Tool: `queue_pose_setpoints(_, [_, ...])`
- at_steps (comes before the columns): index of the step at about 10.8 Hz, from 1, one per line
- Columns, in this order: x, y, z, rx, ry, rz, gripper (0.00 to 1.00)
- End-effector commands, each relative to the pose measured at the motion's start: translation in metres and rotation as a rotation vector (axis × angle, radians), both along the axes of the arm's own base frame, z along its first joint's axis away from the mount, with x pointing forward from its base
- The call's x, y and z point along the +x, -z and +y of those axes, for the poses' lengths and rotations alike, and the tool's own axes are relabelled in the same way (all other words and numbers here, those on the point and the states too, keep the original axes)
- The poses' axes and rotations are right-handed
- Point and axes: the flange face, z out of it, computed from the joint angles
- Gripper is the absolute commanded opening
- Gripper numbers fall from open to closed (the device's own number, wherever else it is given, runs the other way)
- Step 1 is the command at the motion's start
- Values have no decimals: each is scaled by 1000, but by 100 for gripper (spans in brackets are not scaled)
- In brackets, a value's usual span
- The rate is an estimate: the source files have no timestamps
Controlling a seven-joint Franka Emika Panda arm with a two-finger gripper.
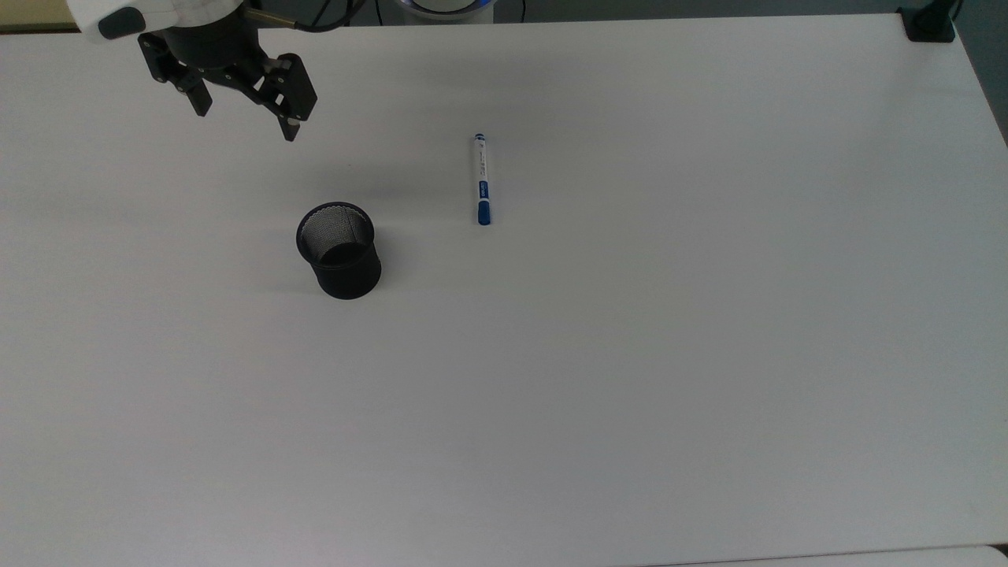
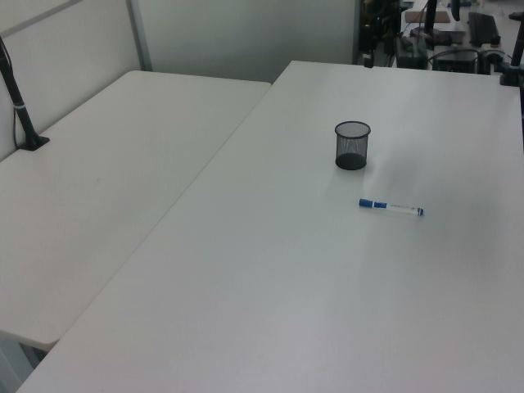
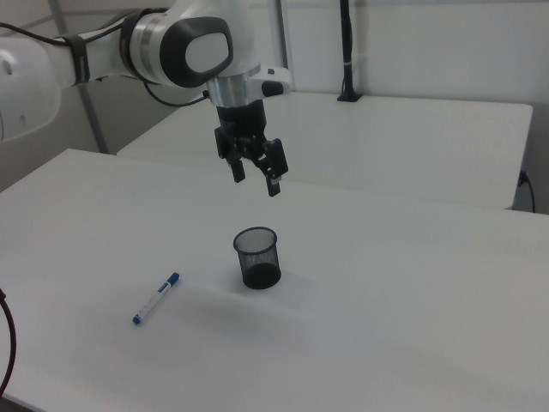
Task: Insert the marker
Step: 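Move the open gripper over the white blue-capped marker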
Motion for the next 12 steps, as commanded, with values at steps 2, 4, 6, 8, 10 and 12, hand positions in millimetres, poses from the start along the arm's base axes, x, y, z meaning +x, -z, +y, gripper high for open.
queue_pose_setpoints(2, [-10,24,34,37,-19,114,100])
queue_pose_setpoints(4, [-11,25,36,39,-20,125,100])
queue_pose_setpoints(6, [-13,23,36,41,-19,134,100])
queue_pose_setpoints(8, [-14,23,36,45,-16,142,100])
queue_pose_setpoints(10, [-16,21,34,46,0,148,100])
queue_pose_setpoints(12, [-14,24,43,45,-14,149,100])
